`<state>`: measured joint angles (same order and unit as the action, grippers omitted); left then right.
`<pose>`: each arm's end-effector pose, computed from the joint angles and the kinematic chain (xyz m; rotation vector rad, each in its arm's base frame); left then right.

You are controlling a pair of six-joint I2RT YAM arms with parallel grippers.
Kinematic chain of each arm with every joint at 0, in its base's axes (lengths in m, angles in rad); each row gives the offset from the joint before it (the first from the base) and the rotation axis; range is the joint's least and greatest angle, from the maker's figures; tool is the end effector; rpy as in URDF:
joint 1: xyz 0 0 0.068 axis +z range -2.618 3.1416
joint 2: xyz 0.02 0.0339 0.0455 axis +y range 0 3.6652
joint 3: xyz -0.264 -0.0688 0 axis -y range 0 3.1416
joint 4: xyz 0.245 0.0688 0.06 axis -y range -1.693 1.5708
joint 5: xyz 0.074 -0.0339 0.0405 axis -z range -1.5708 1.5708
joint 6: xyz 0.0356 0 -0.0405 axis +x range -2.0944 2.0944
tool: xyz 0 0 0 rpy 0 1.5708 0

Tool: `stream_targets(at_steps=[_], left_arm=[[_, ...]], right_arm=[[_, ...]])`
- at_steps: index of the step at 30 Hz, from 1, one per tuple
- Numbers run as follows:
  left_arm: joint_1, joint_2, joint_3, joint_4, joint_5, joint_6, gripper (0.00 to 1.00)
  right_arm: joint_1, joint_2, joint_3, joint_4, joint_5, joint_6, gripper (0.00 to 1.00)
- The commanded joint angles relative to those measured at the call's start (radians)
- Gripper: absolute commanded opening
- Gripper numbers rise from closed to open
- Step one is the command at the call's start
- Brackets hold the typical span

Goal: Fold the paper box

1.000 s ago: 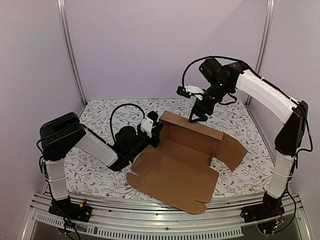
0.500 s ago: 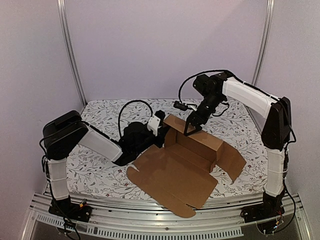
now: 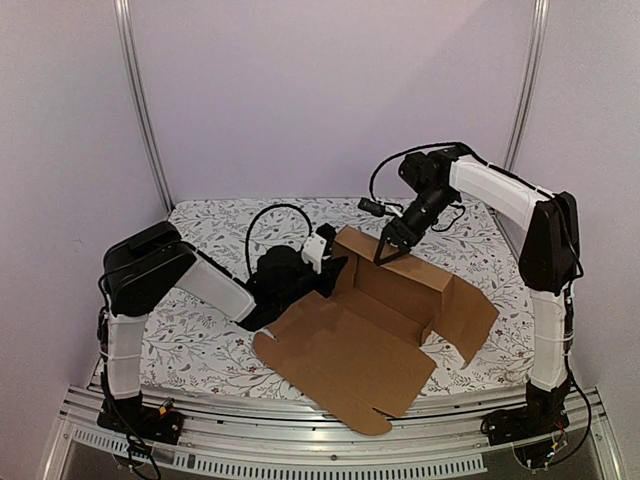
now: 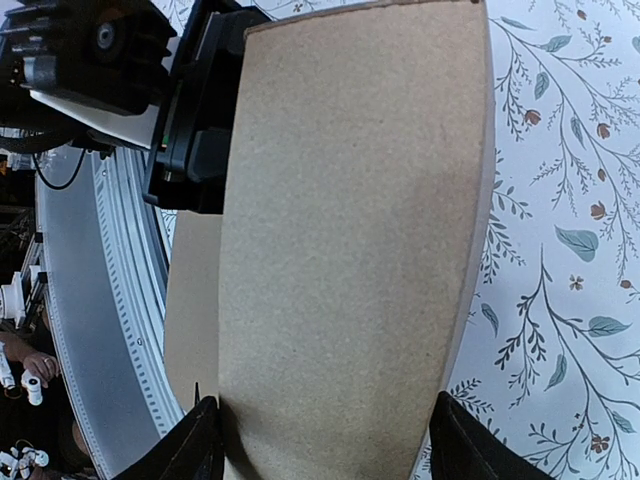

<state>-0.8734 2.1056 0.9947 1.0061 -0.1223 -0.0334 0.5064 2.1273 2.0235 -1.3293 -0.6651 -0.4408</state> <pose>0.2768 -0.3236 0.1363 0.6096 1.5956 -0.5787 0.3596 0.2246 0.2709 -1.3670 2.5178 0.9952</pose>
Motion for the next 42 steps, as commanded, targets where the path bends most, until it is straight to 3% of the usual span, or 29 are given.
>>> stream_targets(at_steps=[1, 6, 10, 16, 19, 26, 31, 42], left_arm=[[-0.01, 0.055, 0.031, -0.069, 0.07, -0.012, 0.28], [-0.018, 0.077, 0.049, -0.125, 0.072, -0.01, 0.24], [-0.029, 0.098, 0.011, -0.043, 0.026, -0.014, 0.18], [-0.078, 0.136, -0.041, 0.164, -0.309, -0.049, 0.09], [-0.119, 0.134, -0.057, 0.244, -0.37, -0.008, 0.08], [-0.133, 0.088, -0.041, 0.146, -0.329, -0.001, 0.11], [-0.134, 0.132, -0.09, 0.262, -0.257, -0.005, 0.2], [-0.138, 0.219, -0.034, 0.282, -0.259, 0.03, 0.2]], right_arm=[[0.009, 0.065, -0.006, -0.133, -0.013, -0.021, 0.68], [0.008, 0.081, 0.001, -0.163, -0.039, -0.034, 0.67], [0.009, 0.091, -0.001, -0.18, -0.069, -0.035, 0.67], [0.009, 0.113, -0.007, -0.207, -0.156, -0.027, 0.67], [0.009, 0.113, -0.017, -0.2, -0.18, -0.018, 0.68], [0.009, 0.127, -0.018, -0.199, -0.174, -0.009, 0.68], [0.008, 0.141, -0.011, -0.199, -0.175, -0.014, 0.67], [0.009, 0.173, 0.01, -0.245, -0.217, -0.039, 0.65]])
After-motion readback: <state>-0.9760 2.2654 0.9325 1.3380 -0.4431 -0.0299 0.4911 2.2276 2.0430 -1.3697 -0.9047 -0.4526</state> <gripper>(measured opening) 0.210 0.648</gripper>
